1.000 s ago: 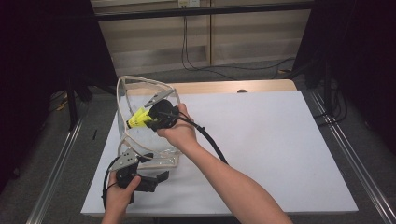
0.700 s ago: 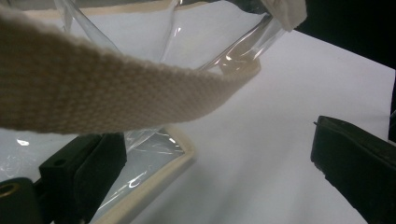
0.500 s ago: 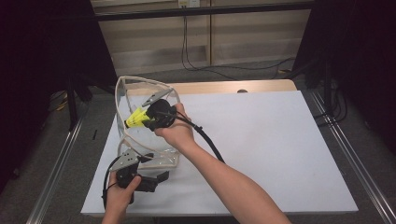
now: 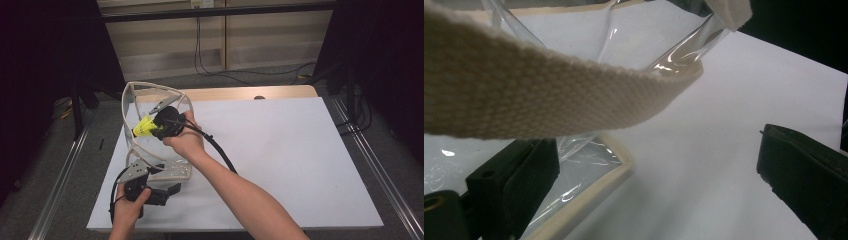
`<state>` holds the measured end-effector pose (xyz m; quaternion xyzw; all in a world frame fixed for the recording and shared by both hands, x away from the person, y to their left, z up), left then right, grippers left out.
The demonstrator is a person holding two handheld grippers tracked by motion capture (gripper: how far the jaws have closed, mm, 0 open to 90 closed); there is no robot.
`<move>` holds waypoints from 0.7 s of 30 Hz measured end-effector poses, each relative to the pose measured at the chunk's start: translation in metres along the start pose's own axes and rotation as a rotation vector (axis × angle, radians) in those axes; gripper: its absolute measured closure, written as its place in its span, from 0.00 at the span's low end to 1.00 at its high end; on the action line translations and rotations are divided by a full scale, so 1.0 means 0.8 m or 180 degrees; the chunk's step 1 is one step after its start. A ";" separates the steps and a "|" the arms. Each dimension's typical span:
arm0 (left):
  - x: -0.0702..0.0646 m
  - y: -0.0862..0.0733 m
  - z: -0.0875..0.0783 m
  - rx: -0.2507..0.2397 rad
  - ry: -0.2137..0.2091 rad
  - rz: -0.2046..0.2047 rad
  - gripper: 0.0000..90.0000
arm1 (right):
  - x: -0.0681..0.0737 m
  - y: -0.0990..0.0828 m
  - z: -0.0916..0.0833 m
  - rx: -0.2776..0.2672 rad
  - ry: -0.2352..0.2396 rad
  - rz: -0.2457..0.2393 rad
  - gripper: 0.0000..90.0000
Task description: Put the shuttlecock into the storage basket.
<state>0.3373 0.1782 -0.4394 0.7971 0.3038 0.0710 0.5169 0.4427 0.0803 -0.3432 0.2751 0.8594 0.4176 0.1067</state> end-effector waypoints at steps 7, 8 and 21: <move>0.001 0.000 0.000 -0.0004 0.0037 0.0002 0.04 | 0.001 0.001 0.005 -0.0004 -0.0006 0.0016 0.92; 0.001 0.000 0.000 -0.0003 0.0033 0.0001 0.04 | 0.001 0.002 0.005 -0.0009 -0.0015 0.0013 0.92; 0.000 0.000 0.000 -0.0004 0.0038 -0.0014 0.04 | 0.001 -0.003 0.021 0.0042 -0.0027 0.0033 0.92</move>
Point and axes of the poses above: each handheld gripper's, and its own axes: z roughly forward along the jaws, y roughly out of its top, x roughly to its left, the point moved 4 cm from there along z, roughly forward along the jaws, and after that the axes turned 3 degrees about x, right-handed, at the moved point
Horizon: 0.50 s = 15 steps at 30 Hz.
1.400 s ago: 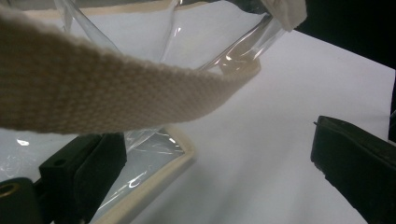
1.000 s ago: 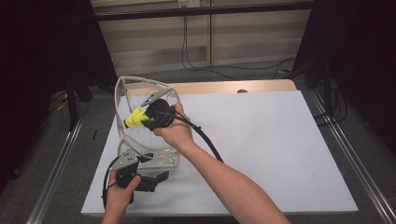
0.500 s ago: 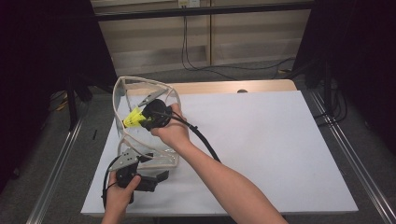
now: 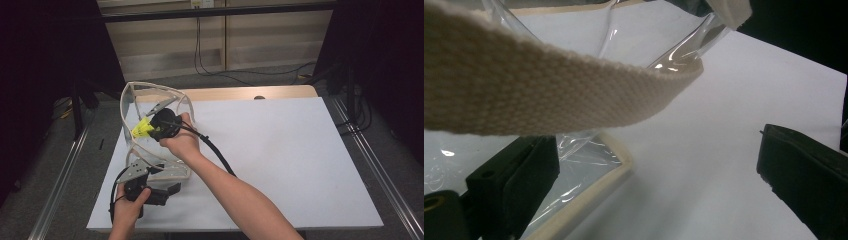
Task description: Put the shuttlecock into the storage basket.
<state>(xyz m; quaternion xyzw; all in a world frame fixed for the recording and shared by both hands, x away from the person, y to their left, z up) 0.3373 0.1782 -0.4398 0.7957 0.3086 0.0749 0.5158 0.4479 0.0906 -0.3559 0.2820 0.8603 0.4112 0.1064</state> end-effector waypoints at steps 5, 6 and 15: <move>0.001 -0.001 0.001 0.0006 -0.0014 0.0000 0.04 | -0.001 -0.002 0.005 0.0016 0.0012 0.0003 0.92; 0.001 -0.001 0.001 0.0008 -0.0015 -0.0001 0.04 | -0.001 -0.002 0.006 0.0017 0.0010 -0.0005 0.92; 0.001 -0.001 0.002 0.0008 -0.0017 -0.0002 0.04 | -0.001 -0.006 0.014 0.0056 0.0013 -0.0025 0.91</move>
Point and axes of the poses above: each handheld gripper's, and its own axes: z roughly forward along the jaws, y roughly out of its top, x roughly to its left, the point moved 4 cm from there along z, roughly forward along the jaws, and after that the axes turned 3 degrees about x, right-handed, at the moved point
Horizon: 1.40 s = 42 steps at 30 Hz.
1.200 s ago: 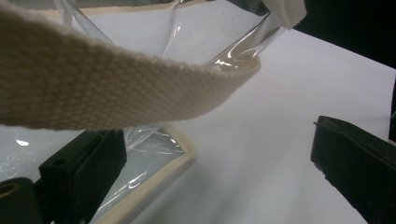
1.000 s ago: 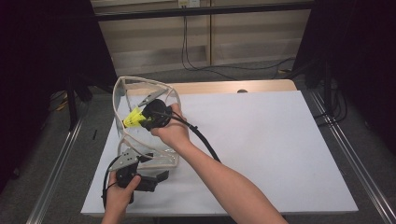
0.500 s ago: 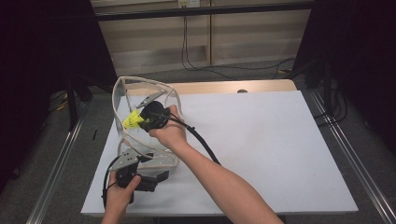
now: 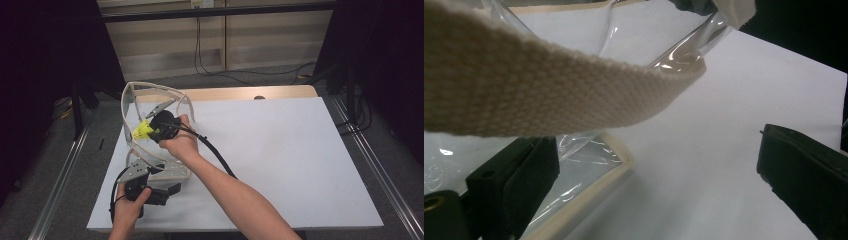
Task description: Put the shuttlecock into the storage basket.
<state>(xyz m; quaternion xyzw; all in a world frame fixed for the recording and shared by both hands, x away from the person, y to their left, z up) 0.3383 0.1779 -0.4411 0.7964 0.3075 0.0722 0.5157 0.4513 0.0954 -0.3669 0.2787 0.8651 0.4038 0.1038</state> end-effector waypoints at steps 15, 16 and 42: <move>0.001 -0.001 0.001 0.0016 -0.0007 0.0005 0.04 | -0.002 -0.006 0.008 0.0029 -0.0047 -0.0027 0.91; 0.001 -0.001 0.001 0.0018 -0.0034 0.0008 0.04 | -0.002 -0.006 0.008 0.0034 -0.0045 -0.0031 0.91; 0.001 -0.001 0.001 0.0026 0.0012 0.0010 0.04 | -0.004 -0.018 0.029 0.0262 -0.0091 -0.0118 0.88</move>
Point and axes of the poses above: each handheld gripper's, and its own axes: z roughly forward along the jaws, y roughly out of its top, x roughly to its left, the point moved 4 cm from there along z, roughly forward along the jaws, and after that the axes turned 3 degrees about x, right-handed, at the moved point
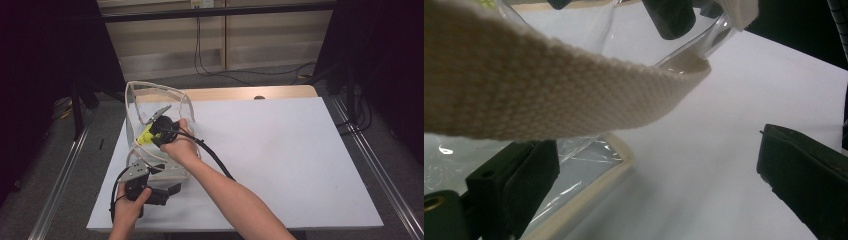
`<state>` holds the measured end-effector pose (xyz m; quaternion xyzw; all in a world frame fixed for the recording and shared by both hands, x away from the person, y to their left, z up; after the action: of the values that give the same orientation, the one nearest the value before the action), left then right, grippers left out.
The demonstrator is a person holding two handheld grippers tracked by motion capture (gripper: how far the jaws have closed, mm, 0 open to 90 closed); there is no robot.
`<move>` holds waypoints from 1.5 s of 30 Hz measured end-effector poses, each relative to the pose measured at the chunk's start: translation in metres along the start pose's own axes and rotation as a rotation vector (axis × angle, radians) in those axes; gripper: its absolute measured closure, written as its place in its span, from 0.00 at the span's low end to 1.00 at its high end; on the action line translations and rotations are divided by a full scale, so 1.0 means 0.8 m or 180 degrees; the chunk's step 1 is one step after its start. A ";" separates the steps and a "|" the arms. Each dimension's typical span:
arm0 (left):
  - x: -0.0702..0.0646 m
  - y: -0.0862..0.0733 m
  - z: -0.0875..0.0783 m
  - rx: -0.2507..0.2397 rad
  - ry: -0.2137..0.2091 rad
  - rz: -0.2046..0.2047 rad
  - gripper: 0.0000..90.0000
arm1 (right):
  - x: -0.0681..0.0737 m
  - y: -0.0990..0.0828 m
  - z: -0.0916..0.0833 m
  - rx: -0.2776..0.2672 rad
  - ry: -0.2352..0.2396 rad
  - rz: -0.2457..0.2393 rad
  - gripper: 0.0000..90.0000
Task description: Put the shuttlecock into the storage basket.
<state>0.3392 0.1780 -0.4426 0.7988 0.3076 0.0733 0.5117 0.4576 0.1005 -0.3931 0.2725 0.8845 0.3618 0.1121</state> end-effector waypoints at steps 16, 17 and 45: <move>-0.001 0.002 0.001 -0.0019 -0.0052 0.0022 0.04 | -0.007 0.006 -0.020 -0.0012 -0.0044 0.0306 0.24; -0.002 0.002 0.001 -0.0024 -0.0050 0.0019 0.04 | -0.007 0.007 -0.023 -0.0039 -0.0029 0.0310 0.24; -0.002 0.002 -0.001 -0.0026 -0.0028 0.0026 0.03 | -0.008 0.012 -0.096 -0.0268 0.0068 0.0304 0.17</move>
<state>0.3382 0.1768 -0.4403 0.7983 0.3018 0.0732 0.5160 0.4363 0.0584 -0.3314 0.3055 0.8556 0.4065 0.0966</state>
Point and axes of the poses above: each handheld gripper's, and its own axes: z roughly forward along the jaws, y roughly out of its top, x roughly to its left, the point moved 4 cm from there along z, roughly forward along the jaws, and after that the axes turned 3 degrees about x, right-handed, at the moved point
